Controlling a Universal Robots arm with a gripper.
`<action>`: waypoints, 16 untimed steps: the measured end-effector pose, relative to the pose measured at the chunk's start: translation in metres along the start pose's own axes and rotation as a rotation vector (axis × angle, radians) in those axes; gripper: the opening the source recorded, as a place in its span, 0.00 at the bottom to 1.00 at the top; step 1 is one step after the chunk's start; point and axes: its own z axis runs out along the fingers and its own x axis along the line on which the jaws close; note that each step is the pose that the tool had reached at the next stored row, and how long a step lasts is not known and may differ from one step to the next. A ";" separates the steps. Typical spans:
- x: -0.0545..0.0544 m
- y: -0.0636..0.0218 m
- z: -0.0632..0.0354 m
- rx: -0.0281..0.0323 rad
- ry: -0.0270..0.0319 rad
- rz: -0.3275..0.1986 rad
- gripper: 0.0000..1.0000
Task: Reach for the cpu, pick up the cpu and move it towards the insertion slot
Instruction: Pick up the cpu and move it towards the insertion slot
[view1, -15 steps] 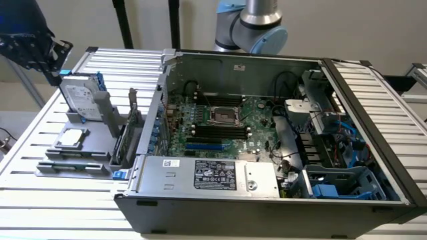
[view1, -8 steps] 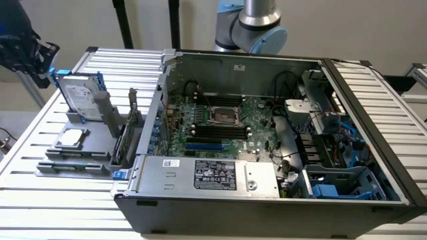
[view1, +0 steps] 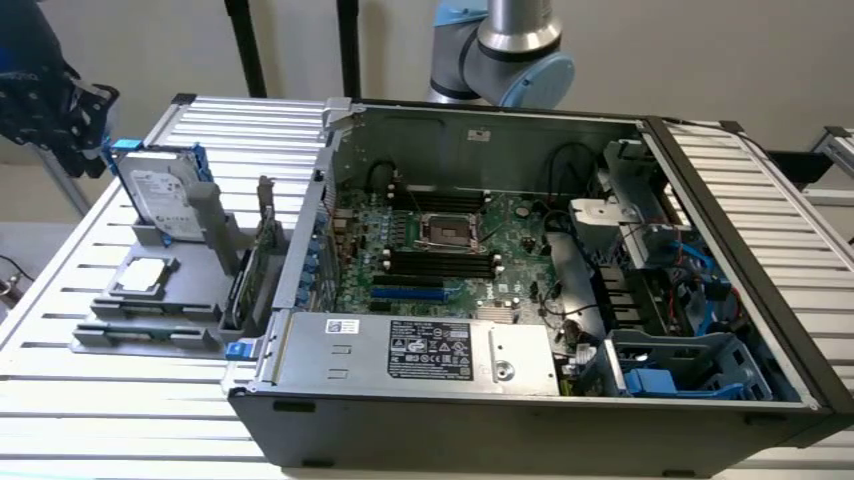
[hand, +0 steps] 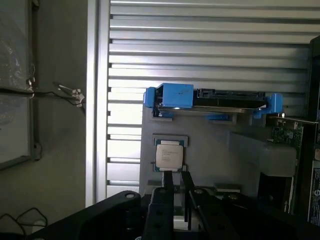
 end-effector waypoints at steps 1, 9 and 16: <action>0.000 0.0000 0.0000 0.0000 0.0000 0.000 0.24; 0.000 -0.0001 0.0037 -0.0001 0.0129 0.012 0.59; 0.000 -0.0012 0.0119 -0.0003 0.0237 0.034 0.71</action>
